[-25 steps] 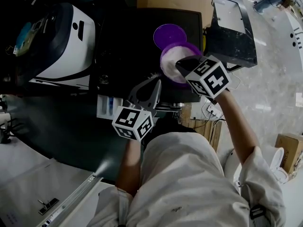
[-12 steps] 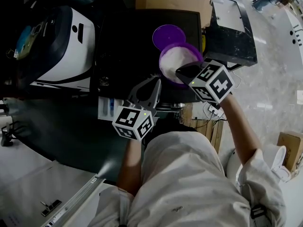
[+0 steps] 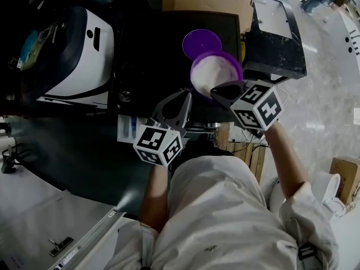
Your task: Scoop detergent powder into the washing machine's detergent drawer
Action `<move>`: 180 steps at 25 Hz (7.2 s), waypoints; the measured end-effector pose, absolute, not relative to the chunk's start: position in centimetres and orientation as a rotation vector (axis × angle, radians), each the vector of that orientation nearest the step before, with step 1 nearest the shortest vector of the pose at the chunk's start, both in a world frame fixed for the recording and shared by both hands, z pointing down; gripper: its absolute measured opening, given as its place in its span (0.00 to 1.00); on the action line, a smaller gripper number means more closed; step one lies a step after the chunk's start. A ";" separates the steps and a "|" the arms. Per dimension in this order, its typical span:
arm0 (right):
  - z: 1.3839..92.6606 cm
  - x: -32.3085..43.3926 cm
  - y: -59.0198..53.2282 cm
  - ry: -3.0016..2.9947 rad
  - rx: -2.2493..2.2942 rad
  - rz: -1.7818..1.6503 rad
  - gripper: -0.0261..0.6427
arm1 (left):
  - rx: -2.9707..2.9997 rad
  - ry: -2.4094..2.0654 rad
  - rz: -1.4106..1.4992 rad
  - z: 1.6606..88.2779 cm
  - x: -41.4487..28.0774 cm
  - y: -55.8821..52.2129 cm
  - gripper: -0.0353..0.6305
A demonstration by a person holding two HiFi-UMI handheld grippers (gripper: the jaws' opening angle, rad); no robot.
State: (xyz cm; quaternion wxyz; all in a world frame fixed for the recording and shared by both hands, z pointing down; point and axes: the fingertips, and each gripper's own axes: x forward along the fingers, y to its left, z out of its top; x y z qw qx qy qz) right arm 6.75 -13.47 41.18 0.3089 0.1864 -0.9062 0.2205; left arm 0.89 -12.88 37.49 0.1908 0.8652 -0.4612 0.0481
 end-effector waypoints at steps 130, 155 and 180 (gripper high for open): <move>47.4 -14.8 0.1 -2.574 1.169 1.839 0.06 | 2.304 -1.105 0.228 48.3 -28.1 4.3 0.09; 56.2 -17.6 0.0 -2.492 1.080 1.311 0.06 | 2.250 -1.076 0.223 53.6 -27.0 4.1 0.09; 57.5 -20.0 0.5 -2.438 0.939 0.556 0.05 | 2.209 -1.134 0.201 55.3 -27.8 3.6 0.09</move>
